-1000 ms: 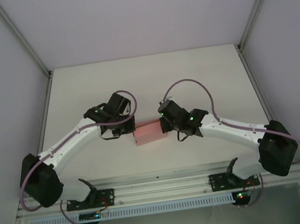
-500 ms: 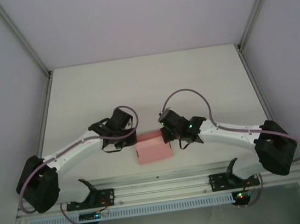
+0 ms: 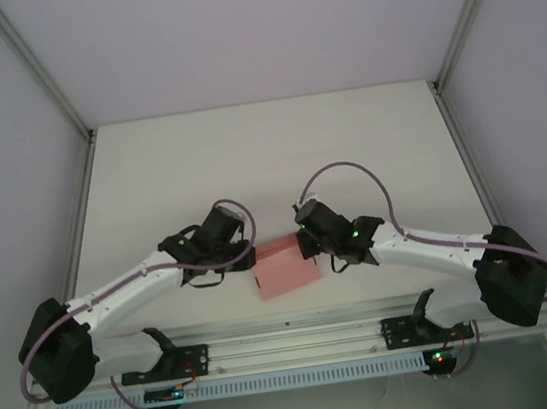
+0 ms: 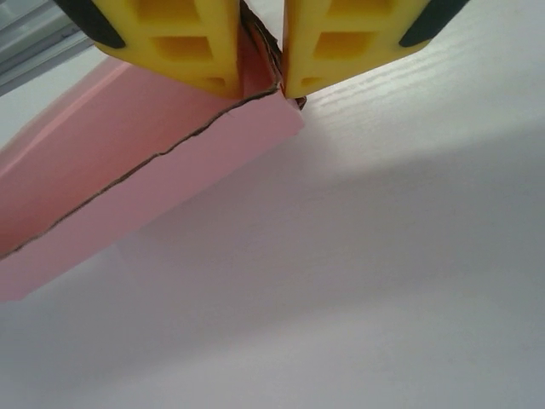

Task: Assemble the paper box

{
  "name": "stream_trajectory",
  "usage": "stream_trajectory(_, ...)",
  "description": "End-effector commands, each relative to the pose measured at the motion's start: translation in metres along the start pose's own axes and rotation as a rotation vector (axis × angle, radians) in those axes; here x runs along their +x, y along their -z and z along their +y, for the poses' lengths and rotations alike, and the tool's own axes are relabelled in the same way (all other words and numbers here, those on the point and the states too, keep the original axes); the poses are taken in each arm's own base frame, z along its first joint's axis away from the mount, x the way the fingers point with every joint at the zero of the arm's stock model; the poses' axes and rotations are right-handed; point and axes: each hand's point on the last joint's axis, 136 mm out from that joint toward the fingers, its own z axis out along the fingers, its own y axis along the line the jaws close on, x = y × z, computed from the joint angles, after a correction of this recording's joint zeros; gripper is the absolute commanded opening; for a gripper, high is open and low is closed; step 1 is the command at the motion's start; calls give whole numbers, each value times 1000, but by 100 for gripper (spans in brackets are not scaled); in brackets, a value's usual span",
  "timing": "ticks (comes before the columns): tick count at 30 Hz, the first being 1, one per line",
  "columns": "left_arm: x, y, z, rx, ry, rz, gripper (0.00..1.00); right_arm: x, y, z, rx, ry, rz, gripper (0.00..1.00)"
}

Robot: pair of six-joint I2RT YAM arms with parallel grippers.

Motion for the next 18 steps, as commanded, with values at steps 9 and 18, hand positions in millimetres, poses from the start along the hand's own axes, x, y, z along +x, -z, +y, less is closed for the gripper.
stream_trajectory(9, -64, 19, -39, 29, -154, -170, 19, -63, 5, -2, -2, -16, -284, 1)
stream_trajectory(18, -39, 4, -43, 105, -165, -102, 31, -32, 5, -19, -10, -6, -358, 1)
